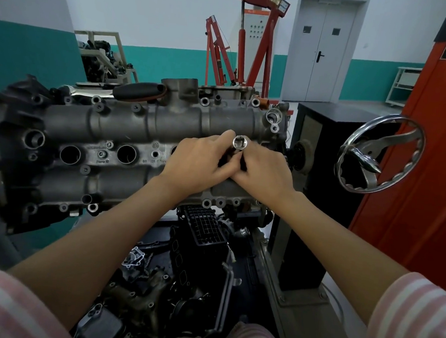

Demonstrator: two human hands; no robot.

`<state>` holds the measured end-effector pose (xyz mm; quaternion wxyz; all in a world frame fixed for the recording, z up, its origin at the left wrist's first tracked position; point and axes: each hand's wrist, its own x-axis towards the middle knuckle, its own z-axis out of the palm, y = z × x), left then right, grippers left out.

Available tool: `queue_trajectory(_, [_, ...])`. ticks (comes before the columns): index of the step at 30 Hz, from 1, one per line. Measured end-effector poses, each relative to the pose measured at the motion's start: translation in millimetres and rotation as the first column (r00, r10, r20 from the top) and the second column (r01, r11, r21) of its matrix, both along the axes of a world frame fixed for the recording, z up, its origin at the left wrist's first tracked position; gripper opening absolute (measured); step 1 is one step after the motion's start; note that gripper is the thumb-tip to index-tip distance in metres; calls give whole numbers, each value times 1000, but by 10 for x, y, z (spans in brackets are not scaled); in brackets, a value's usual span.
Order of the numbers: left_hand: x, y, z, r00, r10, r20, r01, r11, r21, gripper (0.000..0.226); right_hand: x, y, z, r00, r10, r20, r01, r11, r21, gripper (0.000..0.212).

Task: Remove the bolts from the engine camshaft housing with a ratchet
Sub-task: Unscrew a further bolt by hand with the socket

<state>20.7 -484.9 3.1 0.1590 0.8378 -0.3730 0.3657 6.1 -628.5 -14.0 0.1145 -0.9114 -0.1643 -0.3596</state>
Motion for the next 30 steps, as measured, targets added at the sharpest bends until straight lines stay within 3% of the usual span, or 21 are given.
queue_trajectory(6, [46, 19, -24, 1000, -7, 24, 9, 998, -60, 45, 14, 0, 19, 999, -31, -37, 30, 999, -26, 44])
queue_trajectory(11, [54, 24, -24, 1000, 11, 7, -11, 998, -62, 57, -7, -4, 20, 999, -4, -34, 3, 1000, -19, 37])
queue_trajectory(18, [13, 4, -9, 1000, 1, 12, 0, 1000, -12, 47, -6, -17, 5, 1000, 4, -25, -5, 1000, -6, 24])
queue_trajectory(25, [8, -4, -1, 1000, 18, 4, -18, 1000, 21, 38, 1, -7, 2, 1000, 18, -22, -17, 999, 40, 32])
queue_trajectory(30, [59, 16, -24, 999, 42, -21, -43, 999, -21, 51, 34, -7, 5, 999, -22, -39, 23, 999, 31, 31])
